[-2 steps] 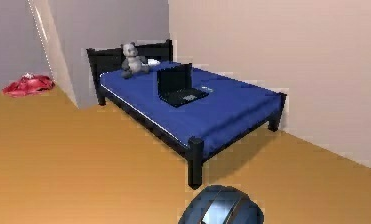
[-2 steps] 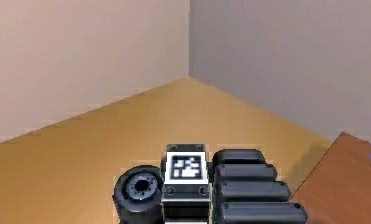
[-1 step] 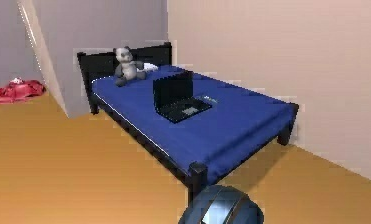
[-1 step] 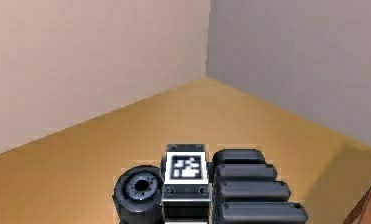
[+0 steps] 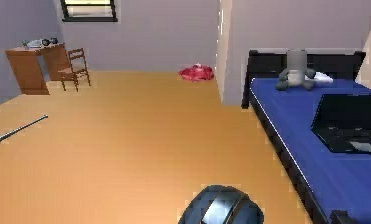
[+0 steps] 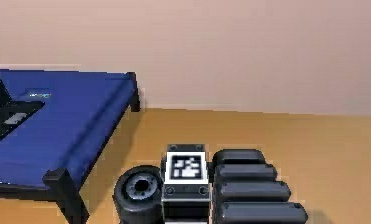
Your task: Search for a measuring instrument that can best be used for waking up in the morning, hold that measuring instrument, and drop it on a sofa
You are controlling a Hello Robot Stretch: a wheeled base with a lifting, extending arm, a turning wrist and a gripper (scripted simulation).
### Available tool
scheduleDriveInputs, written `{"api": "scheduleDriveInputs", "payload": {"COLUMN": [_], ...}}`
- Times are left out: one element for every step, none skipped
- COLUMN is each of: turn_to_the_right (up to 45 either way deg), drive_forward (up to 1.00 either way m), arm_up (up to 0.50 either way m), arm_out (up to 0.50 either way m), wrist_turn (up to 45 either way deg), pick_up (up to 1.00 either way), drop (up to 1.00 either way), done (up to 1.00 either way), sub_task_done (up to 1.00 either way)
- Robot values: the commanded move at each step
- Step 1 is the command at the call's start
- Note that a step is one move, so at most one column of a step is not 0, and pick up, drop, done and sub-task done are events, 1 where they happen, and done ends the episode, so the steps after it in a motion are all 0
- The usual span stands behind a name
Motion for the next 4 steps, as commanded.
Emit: {"api": "scheduleDriveInputs", "payload": {"turn_to_the_right": [-42.0,0.0,-45.0,-15.0], "drive_forward": [0.0,0.75,0.0,0.0], "arm_up": [0.0,0.0,0.0,0.0], "arm_out": [0.0,0.0,0.0,0.0], "wrist_turn": [0.0,0.0,0.0,0.0], "pick_up": [0.0,0.0,0.0,0.0], "drop": [0.0,0.0,0.0,0.0], "done": [0.0,0.0,0.0,0.0], "sub_task_done": [0.0,0.0,0.0,0.0]}}
